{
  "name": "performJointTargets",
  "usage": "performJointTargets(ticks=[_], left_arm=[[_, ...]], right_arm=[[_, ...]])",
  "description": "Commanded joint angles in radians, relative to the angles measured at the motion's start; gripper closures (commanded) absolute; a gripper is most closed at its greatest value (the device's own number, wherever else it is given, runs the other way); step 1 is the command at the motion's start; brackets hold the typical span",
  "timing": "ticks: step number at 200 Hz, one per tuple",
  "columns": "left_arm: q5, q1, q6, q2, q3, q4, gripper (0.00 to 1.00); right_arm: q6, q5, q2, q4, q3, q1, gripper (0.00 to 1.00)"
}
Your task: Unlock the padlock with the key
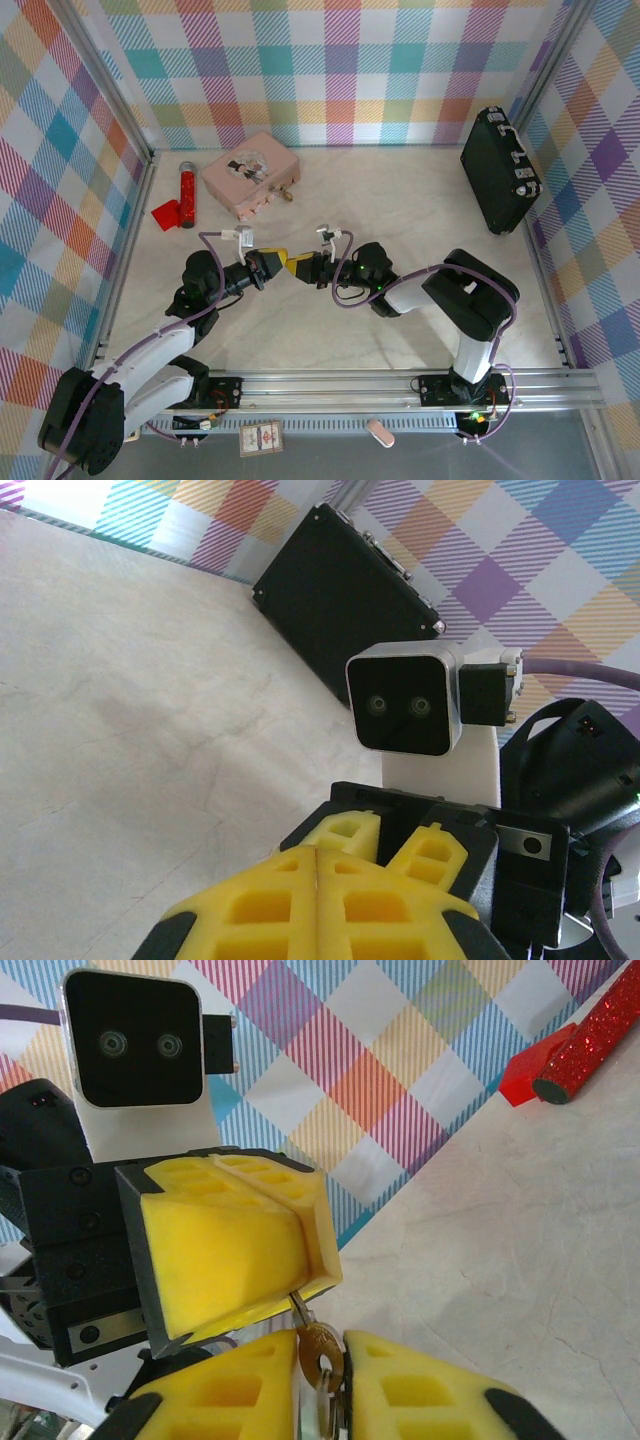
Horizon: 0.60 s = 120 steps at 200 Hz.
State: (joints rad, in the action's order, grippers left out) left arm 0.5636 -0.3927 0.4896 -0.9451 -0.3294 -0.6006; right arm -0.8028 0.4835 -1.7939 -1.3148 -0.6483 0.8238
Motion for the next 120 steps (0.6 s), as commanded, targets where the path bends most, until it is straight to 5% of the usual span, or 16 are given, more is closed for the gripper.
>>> performJointTargets(ticks=[1,79,120], left_arm=[[0.013,-0.011,-0.013,0.018,-0.007,-0.01,1.0],[-0.01,-0.011,-0.038,0.025,-0.028,0.072,0.93],[-0.067,-0.008,-0.136,-0.001,-0.011,0.144,0.46]], right_arm=[[0.014,-0.022,0.04,0.004,-0.003,0.002,0.87],[0.034,-0.07,0.087,0.092,0.012,0.002,1.0],[0.101,-0.153,0.171,0.319,0.004,-0.011,1.0]])
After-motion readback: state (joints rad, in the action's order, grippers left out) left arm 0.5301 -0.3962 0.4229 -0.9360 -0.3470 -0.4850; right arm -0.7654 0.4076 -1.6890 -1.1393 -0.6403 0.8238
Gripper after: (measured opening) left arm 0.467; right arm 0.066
